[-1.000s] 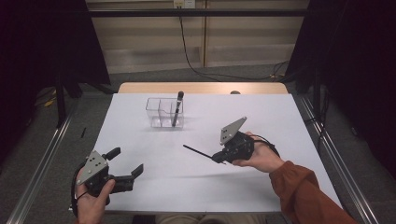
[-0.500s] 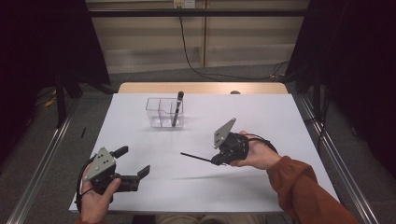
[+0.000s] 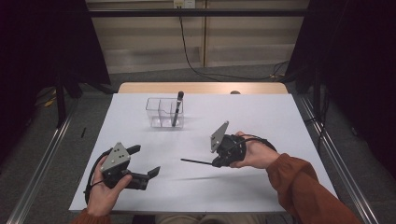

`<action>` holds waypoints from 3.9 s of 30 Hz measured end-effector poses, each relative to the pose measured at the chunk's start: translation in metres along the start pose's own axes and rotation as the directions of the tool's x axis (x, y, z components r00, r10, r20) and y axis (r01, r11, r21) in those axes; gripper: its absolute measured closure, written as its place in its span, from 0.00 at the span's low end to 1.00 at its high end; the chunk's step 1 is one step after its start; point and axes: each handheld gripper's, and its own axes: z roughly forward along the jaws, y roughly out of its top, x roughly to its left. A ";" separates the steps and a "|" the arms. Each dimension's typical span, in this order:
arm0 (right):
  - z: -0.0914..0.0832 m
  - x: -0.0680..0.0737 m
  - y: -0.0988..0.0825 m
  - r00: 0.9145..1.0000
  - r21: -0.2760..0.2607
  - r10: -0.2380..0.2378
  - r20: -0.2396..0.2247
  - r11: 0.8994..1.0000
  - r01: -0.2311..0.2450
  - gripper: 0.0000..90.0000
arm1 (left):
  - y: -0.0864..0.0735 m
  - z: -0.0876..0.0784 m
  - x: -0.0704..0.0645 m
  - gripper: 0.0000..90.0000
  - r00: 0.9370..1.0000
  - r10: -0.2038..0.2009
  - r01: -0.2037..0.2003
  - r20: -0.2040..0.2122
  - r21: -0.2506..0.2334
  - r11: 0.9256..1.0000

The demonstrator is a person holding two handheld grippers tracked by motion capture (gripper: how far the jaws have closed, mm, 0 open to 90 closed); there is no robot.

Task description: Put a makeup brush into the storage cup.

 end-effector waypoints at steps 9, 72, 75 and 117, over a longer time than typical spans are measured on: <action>0.004 -0.003 0.004 1.000 0.061 -0.023 -0.011 0.998 0.023 0.96 | 0.015 0.010 -0.003 0.03 0.998 0.031 -0.034 0.049 0.052 0.998; 0.014 0.006 0.033 0.986 0.171 -0.161 -0.038 0.971 0.165 0.96 | 0.051 0.092 -0.030 0.32 0.881 0.148 -0.380 0.450 0.483 0.789; 0.014 0.006 0.033 0.986 0.165 -0.161 -0.040 0.972 0.165 0.96 | 0.052 0.097 -0.030 0.40 0.878 0.129 -0.380 0.460 0.509 0.773; 0.019 0.001 0.022 0.990 0.122 -0.139 -0.016 0.983 0.140 0.92 | 0.047 0.115 -0.033 0.95 0.872 0.123 -0.382 0.474 0.502 0.776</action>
